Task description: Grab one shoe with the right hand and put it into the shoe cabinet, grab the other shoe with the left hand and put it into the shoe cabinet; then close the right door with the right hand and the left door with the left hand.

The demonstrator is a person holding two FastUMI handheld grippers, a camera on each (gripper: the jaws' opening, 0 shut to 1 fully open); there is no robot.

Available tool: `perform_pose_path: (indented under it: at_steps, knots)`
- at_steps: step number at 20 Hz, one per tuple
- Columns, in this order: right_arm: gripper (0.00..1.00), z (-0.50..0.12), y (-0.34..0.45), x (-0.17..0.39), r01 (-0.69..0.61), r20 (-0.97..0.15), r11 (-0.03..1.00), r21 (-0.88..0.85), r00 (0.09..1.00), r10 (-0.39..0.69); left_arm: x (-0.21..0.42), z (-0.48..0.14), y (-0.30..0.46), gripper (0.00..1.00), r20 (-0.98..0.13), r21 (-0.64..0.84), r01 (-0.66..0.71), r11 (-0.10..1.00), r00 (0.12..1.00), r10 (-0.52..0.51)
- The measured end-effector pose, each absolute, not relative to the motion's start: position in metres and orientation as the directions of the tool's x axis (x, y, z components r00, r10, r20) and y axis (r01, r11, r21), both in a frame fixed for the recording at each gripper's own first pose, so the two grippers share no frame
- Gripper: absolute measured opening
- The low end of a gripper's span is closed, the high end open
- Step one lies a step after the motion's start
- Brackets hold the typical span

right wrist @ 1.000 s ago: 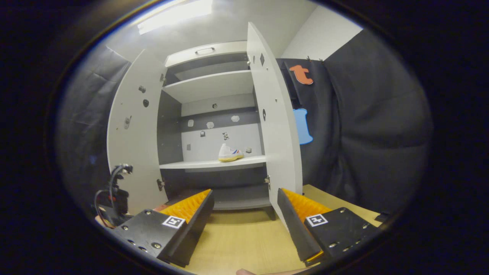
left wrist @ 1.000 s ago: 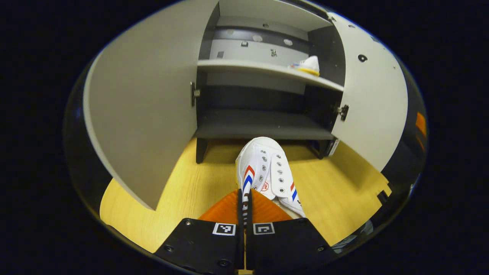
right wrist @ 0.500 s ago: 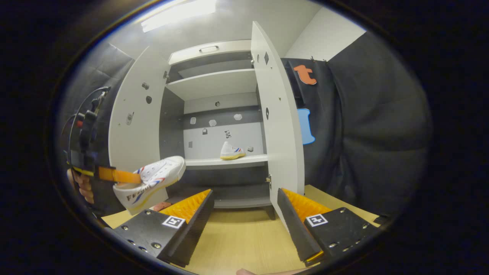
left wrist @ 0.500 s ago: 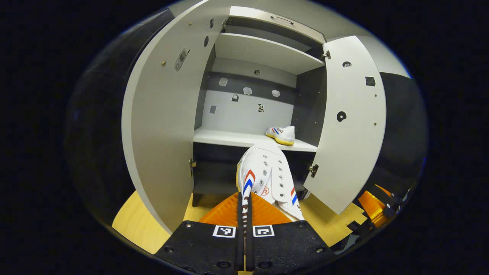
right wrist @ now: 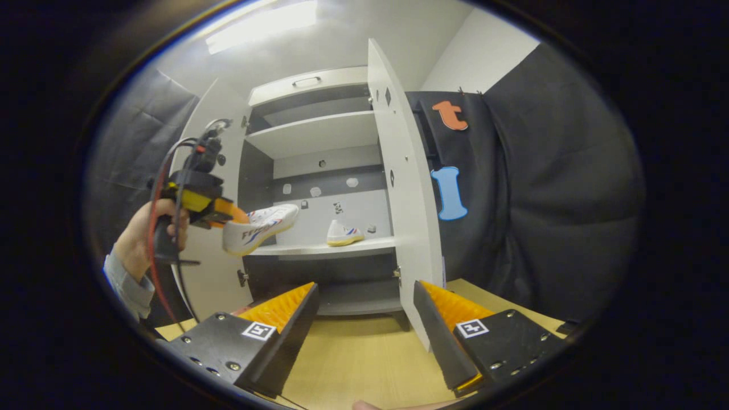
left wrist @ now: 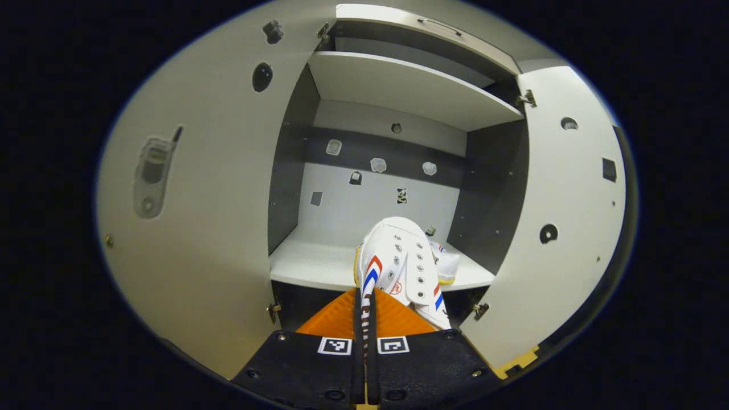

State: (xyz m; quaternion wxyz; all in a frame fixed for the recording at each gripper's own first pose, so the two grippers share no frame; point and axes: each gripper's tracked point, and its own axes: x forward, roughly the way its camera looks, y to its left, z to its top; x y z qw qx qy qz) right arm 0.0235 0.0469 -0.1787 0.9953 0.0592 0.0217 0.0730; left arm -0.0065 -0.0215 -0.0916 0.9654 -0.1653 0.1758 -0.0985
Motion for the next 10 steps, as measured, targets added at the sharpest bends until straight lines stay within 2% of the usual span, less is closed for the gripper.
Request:
perform_pose_path:
  at_steps: [5, 6, 10]
  knots:
    - [0.97, -0.171, 0.042, 0.019, -0.149, -0.019, 0.980, 0.132, 0.988, 0.152, 0.006, -0.102, -0.020, 0.02, -0.418, -0.384, -0.016, 0.923, 0.894, -0.158]
    - [0.99, -0.170, 0.043, 0.018, -0.153, -0.014, 0.979, 0.133, 0.988, 0.156, 0.004, -0.107, -0.019, 0.02, -0.449, -0.396, -0.044, 0.917, 0.880, -0.151]
    - [0.97, -0.173, 0.037, 0.021, -0.142, -0.019, 0.980, 0.140, 0.989, 0.146, 0.016, -0.114, -0.031, 0.02, -0.527, -0.448, -0.113, 0.887, 0.834, -0.161]
